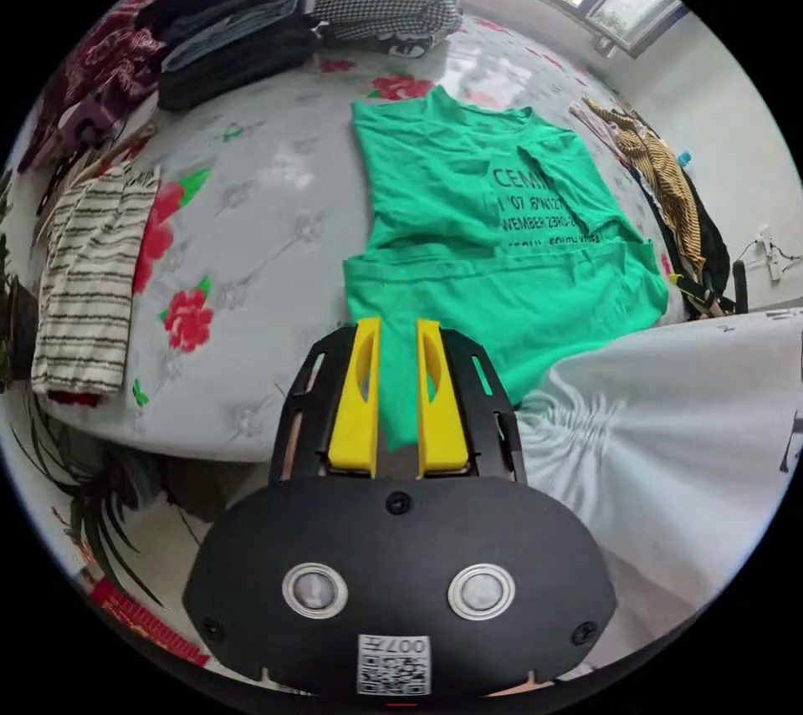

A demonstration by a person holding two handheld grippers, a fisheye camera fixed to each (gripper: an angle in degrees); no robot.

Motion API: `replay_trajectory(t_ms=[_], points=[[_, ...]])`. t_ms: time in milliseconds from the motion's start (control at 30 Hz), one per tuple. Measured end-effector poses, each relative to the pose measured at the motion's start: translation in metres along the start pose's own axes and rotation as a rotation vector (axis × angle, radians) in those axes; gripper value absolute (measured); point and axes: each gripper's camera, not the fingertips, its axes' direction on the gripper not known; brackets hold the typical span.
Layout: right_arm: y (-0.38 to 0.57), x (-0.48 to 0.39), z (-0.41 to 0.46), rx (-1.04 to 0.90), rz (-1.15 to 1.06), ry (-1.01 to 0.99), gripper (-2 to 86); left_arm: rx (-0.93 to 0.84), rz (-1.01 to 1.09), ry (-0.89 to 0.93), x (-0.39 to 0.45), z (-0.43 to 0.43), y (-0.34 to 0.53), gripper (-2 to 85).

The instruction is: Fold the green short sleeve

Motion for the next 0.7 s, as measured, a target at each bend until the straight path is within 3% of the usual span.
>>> replay_trajectory(t_ms=[233, 333, 400, 500, 700], points=[[0.016, 0.015, 0.033, -0.170, -0.063, 0.016, 9.0, -0.073, -0.113, 0.068, 0.002, 0.030, 0.069, 10.4], [0.010, 0.008, 0.035, -0.220, -0.156, 0.130, 6.5, -0.114, -0.052, -0.096, 0.020, 0.044, 0.059, 7.8], [0.009, 0.004, 0.027, -0.195, -0.210, 0.110, 4.0, -0.143, -0.010, -0.109, 0.025, 0.044, 0.054, 4.5], [0.007, 0.005, 0.004, -0.149, -0.254, 0.054, 1.2, -0.133, -0.008, -0.051, 0.019, 0.032, 0.054, 0.7], [0.012, 0.057, -0.062, 0.000, -0.160, -0.245, 0.0, 0.052, -0.215, 0.277, -0.036, -0.025, 0.087, -0.5]])
